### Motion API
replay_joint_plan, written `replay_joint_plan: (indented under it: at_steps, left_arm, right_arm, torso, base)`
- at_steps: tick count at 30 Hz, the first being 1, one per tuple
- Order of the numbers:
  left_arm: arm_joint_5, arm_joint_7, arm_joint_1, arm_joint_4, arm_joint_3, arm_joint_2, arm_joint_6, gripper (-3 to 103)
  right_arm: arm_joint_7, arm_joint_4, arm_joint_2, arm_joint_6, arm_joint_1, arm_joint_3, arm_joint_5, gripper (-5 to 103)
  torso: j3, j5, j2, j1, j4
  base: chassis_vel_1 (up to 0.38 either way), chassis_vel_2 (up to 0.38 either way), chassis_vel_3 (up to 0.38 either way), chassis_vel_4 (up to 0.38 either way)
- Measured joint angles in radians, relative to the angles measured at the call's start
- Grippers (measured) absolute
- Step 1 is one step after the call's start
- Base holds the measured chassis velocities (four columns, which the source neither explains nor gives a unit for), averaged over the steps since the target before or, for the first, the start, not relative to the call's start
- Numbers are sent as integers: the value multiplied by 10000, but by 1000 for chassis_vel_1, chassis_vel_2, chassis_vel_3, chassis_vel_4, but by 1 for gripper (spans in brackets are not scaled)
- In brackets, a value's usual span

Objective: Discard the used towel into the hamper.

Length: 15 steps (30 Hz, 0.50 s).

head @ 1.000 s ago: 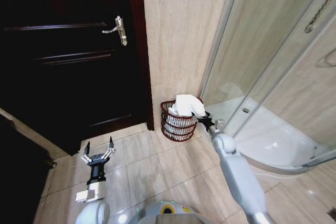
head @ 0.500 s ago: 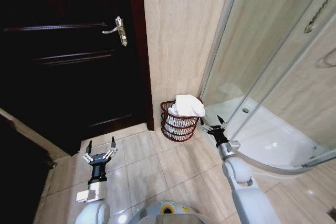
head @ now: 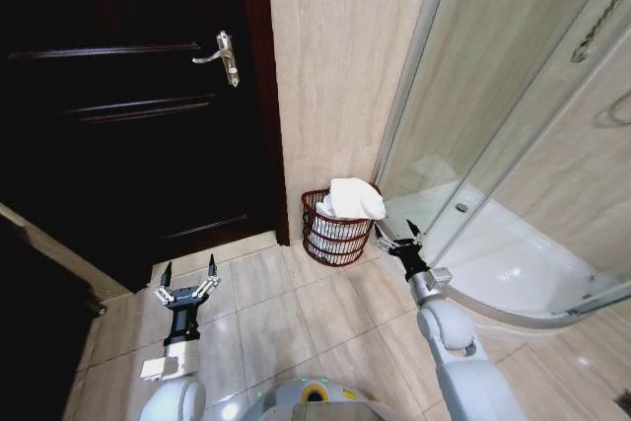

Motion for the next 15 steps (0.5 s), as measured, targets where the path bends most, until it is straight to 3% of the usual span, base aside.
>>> replay_joint_plan:
  at_steps: [15]
  left_arm:
    - [316,-63,-7,-52,41,-178,36,100]
  right_arm:
    - [-347,327,-355,343,-265,-306,-1,100]
  torso:
    - [2,0,2,3,0]
  base:
    - [-55,-51,38,28]
